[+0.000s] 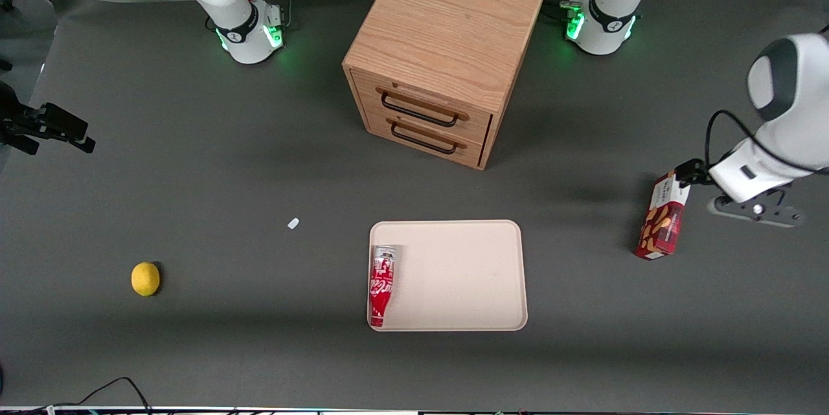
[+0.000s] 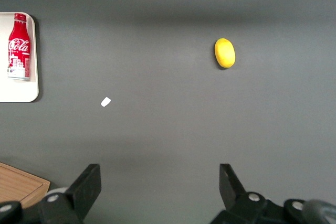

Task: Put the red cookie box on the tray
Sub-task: 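Move the open left gripper down over the red shortbread box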

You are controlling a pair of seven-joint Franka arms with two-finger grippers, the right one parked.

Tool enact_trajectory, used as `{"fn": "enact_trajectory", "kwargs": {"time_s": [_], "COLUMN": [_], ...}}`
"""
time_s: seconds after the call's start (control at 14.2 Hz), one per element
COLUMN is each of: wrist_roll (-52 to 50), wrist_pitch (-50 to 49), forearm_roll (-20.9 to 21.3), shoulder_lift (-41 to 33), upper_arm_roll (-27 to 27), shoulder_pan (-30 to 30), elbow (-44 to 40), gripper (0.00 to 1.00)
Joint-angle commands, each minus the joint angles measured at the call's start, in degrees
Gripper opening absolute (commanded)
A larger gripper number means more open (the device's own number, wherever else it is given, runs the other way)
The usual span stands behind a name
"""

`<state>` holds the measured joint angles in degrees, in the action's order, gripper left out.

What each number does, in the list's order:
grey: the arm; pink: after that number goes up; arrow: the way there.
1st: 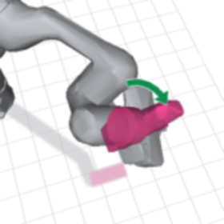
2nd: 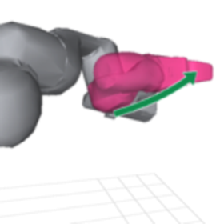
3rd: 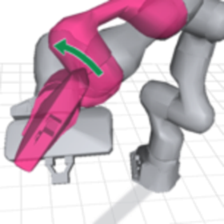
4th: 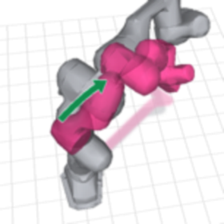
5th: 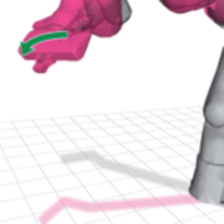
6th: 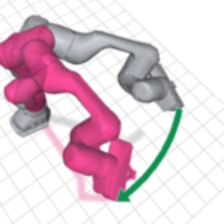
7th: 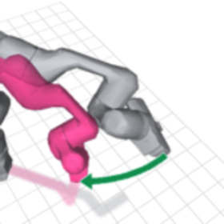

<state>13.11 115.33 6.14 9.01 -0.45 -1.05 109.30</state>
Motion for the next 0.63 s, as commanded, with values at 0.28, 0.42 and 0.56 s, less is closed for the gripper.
{"fn": "enact_trajectory", "kwargs": {"time_s": [0.28,0.42,0.56], "wrist_roll": [10.5,13.6,13.7], "wrist_pitch": [15.5,19.4,21.0], "forearm_roll": [0.5,0.4,0.4], "shoulder_lift": [5.3,6.8,7.9], "upper_arm_roll": [0.5,1.7,2.2], "shoulder_pan": [-0.4,-0.7,-0.6], "elbow": [7.5,8.7,9.0], "gripper": [1.0,1.0,1.0]}}
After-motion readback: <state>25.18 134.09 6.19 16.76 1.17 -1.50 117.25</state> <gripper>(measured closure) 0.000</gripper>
